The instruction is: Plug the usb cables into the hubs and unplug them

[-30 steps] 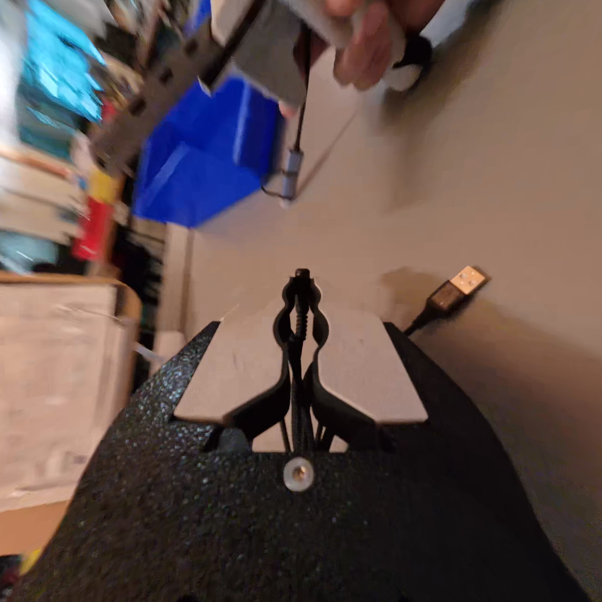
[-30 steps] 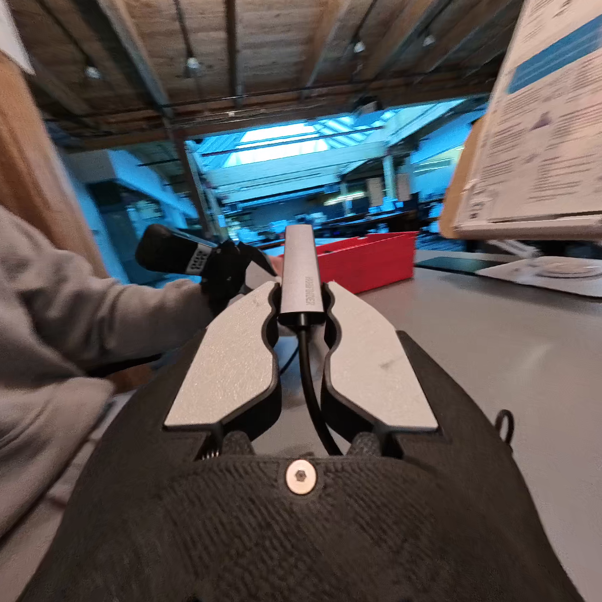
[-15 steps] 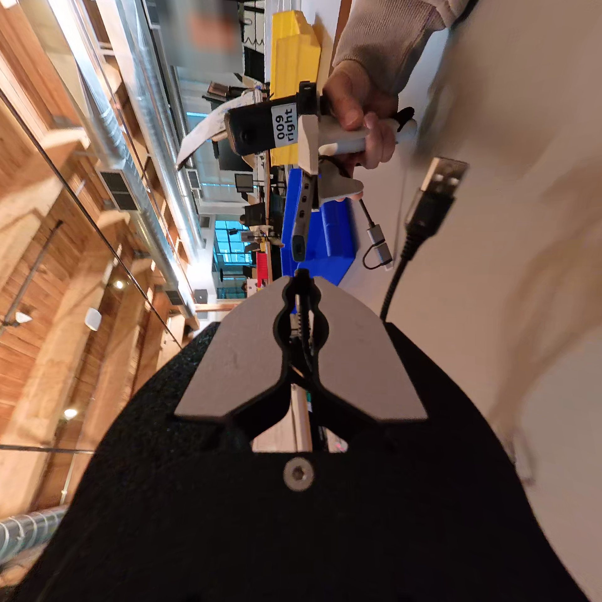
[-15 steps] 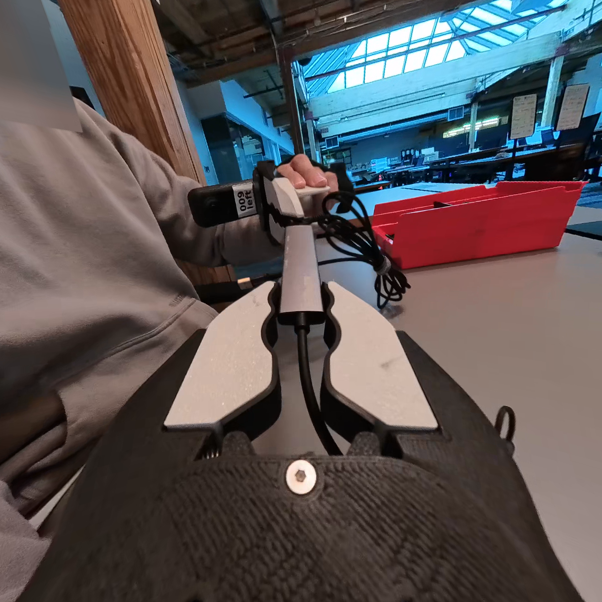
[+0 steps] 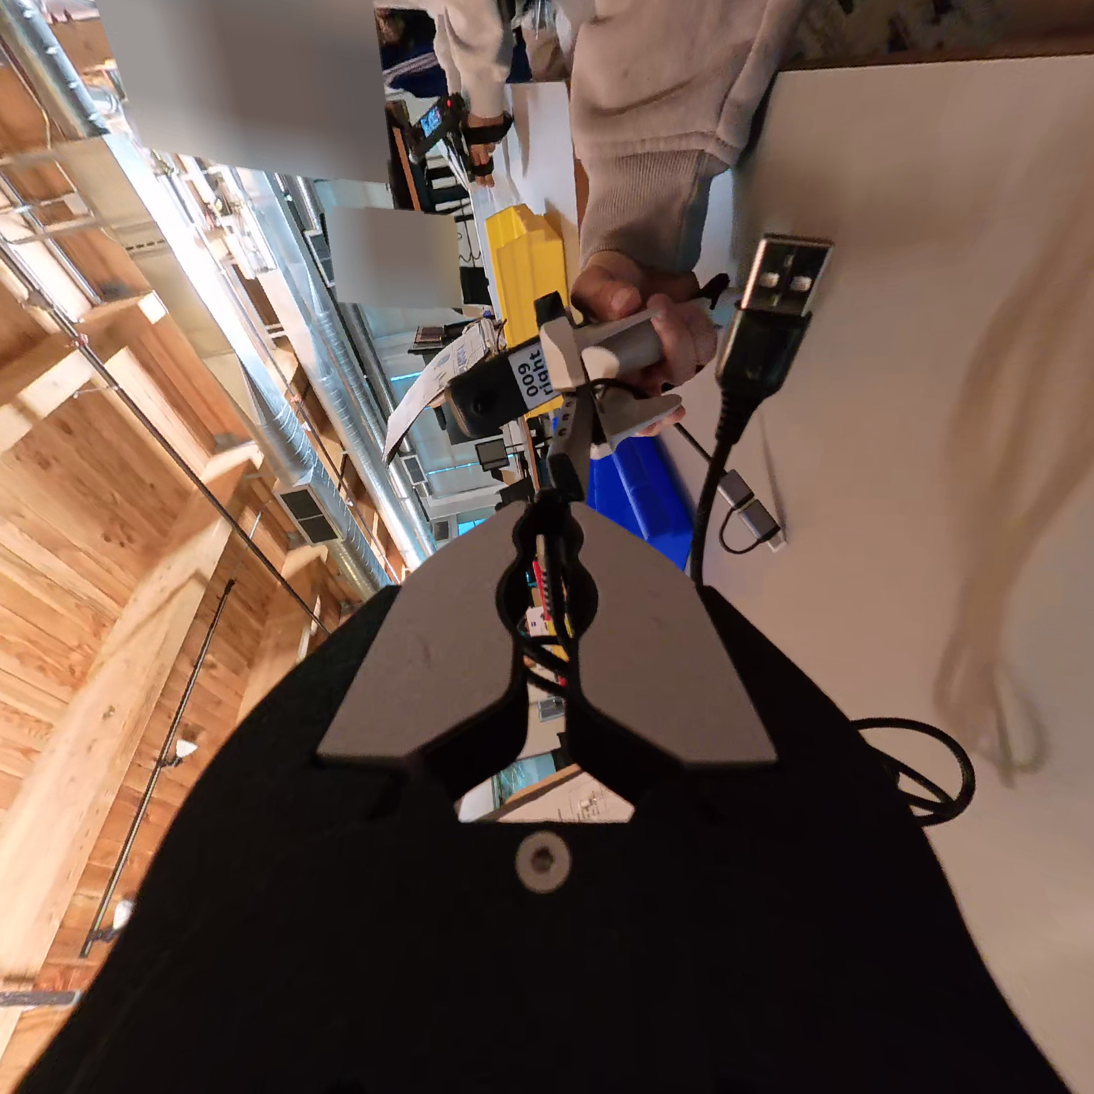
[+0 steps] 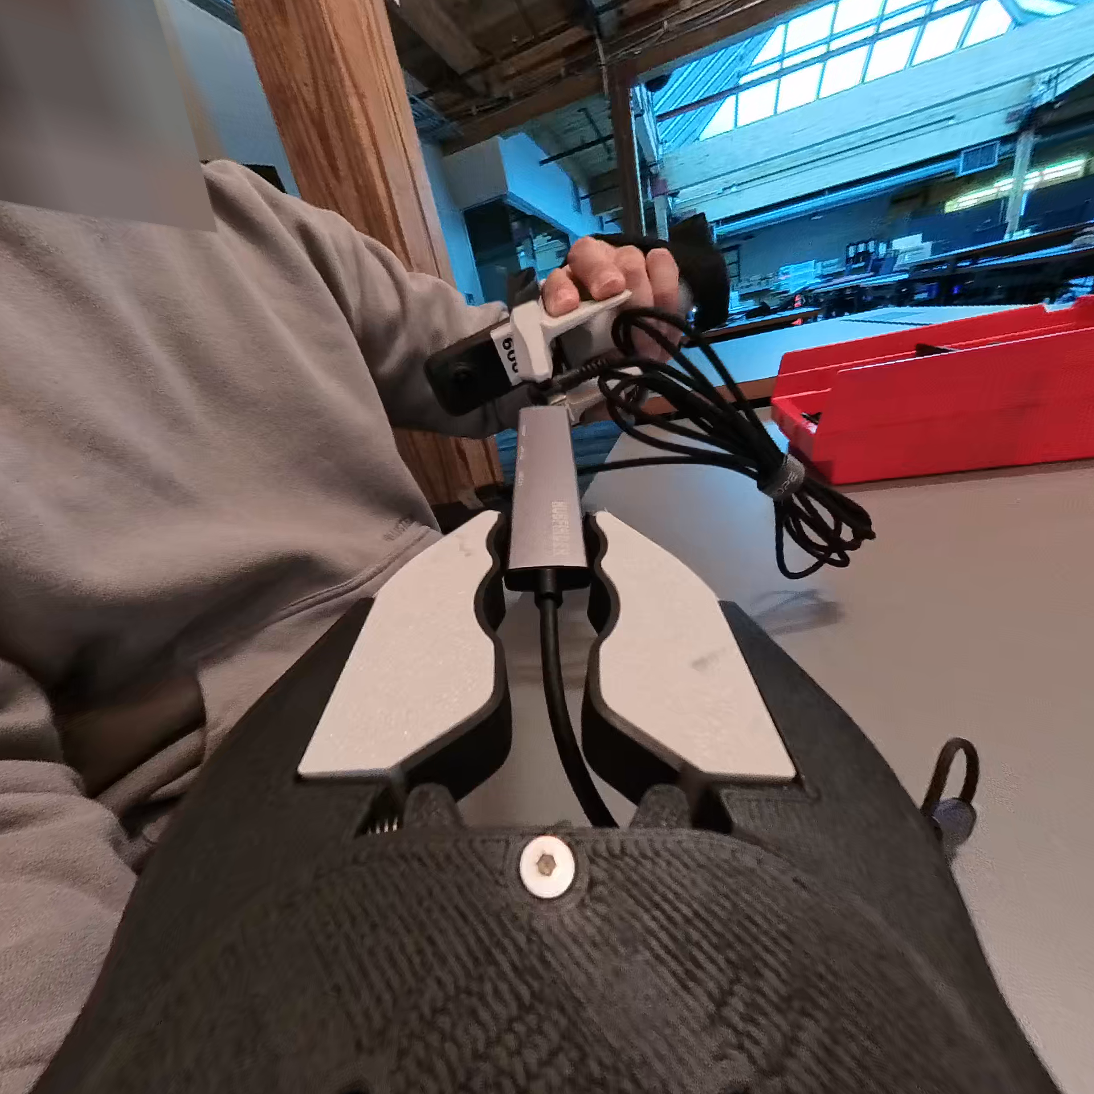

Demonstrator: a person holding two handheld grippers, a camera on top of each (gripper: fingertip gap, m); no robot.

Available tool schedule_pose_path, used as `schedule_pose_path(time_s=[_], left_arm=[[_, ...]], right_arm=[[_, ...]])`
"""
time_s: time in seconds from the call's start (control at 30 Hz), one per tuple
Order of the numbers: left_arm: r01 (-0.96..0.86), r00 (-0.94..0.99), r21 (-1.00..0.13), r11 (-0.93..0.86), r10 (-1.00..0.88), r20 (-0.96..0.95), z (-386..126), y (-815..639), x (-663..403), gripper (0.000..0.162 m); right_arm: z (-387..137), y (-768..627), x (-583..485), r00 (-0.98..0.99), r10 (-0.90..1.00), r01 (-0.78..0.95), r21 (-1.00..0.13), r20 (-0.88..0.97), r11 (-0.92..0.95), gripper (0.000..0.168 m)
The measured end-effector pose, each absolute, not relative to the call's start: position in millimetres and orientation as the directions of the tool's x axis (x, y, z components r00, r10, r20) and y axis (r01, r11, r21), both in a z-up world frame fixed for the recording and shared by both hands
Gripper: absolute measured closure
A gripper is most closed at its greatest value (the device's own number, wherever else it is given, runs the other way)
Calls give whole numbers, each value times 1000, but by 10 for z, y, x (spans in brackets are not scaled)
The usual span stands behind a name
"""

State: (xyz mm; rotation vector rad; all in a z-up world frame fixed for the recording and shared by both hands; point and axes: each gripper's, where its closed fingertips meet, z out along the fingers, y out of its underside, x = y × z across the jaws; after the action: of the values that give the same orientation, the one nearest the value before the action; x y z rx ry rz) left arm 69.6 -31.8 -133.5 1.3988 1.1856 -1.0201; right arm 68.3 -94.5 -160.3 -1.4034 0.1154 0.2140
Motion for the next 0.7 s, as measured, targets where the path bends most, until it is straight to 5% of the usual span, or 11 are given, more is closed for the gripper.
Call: schedule_pose_path(time_s=[0.7], left_arm=[[994, 57, 47, -97, 109, -992, -1315, -312, 497, 155]], right_arm=[[-1578, -937, 598, 972, 139, -213, -963, -191, 167, 144]])
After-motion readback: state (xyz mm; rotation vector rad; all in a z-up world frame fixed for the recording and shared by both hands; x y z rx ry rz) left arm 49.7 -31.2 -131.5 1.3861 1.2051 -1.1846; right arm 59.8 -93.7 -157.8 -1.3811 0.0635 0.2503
